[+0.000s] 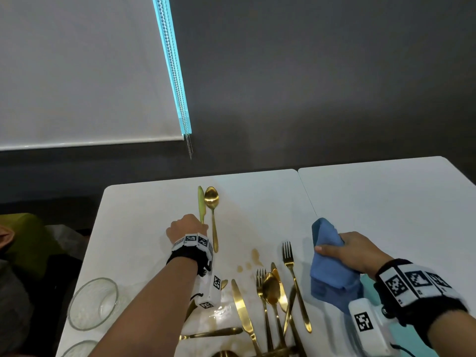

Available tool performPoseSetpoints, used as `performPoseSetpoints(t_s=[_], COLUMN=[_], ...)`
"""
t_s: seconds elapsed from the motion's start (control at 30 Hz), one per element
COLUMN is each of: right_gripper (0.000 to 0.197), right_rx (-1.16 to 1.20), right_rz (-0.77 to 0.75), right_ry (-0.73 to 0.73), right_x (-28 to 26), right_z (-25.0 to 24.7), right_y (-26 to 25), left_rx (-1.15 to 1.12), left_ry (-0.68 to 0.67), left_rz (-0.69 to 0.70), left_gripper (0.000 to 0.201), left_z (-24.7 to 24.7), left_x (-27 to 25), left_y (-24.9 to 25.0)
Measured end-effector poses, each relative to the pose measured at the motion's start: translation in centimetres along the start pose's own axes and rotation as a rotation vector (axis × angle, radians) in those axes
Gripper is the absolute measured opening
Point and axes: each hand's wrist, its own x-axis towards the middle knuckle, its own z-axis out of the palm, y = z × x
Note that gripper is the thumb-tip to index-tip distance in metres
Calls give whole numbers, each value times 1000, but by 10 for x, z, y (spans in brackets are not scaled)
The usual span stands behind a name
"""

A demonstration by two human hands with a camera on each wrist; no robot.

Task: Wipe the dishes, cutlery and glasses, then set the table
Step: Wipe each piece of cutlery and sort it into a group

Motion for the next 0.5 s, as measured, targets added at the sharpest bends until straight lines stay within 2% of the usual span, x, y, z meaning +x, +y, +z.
performPoseSetpoints(t_s=[0.1,0.17,0.27,0.43,0.5], right_gripper=[29,29,30,33,31], right_rx=[102,187,269,339,345], right_rz=[20,43,69,83,76], right_ry=[17,12,3,12,6], right_x=[-8,-13,-24,-41,-48], right_z=[-5,-6,-5,-5,-5], right_y=[8,15,26,40,44], left_rx=[-16,-35,-34,31,62], left_ry=[44,19,-64,-304,-340], left_rz=[51,84,142,260,273], left_gripper=[29,27,20,21,29], left_z=[0,2,14,49,62], left_x=[-18,-37,-68,-127,-147], left_y=[5,11,22,37,38])
